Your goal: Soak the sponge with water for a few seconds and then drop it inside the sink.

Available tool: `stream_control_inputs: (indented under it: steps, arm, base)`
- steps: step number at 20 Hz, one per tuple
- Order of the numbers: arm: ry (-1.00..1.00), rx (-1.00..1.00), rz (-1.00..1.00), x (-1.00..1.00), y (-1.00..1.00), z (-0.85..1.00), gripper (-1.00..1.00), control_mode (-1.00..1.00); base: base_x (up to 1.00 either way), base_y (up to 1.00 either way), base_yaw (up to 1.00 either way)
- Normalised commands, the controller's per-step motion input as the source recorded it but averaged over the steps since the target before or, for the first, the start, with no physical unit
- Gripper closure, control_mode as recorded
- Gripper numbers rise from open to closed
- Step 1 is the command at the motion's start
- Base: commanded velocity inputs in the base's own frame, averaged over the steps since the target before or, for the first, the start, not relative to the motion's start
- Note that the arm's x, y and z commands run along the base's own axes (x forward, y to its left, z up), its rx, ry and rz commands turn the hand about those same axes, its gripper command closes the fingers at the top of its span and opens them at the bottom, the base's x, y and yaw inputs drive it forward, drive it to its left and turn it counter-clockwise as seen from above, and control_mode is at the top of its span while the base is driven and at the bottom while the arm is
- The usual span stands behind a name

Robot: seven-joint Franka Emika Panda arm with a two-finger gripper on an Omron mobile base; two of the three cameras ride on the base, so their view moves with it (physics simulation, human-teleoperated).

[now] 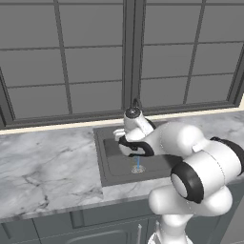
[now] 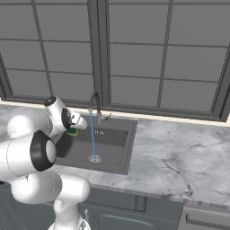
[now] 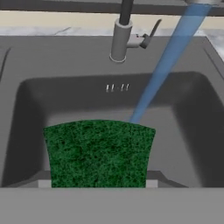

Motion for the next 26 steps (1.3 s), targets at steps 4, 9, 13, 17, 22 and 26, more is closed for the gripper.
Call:
stream_control_inputs:
  steps: [4, 9, 13, 17, 22, 26]
  arm:
    - [0.13, 0.10, 0.00, 0.04, 0.08, 0.00, 1.00, -1.00]
    - [0.09, 0.13, 0.00, 0.00, 0.13, 0.00, 1.00, -1.00]
    - [0.00, 0.08, 0.00, 0.00, 0.19, 0.00, 1.00, -1.00]
    - [0.00, 0.00, 0.00, 0.00, 0.08, -0.22, 1.00, -1.00]
    - [0.00, 0.00, -0.05, 0.00, 0.04, -0.57, 1.00, -1.00]
    - [0.00, 0.04, -0.01, 0.00, 0.00, -0.56, 1.00, -1.00]
  base:
    - [0.00, 0.00, 0.00]
    - [0.00, 0.00, 0.00]
    - [0.00, 0.00, 0.00]
    - [0.00, 0.00, 0.00]
    - [0.00, 0.00, 0.00]
    - [0.00, 0.00, 0.00]
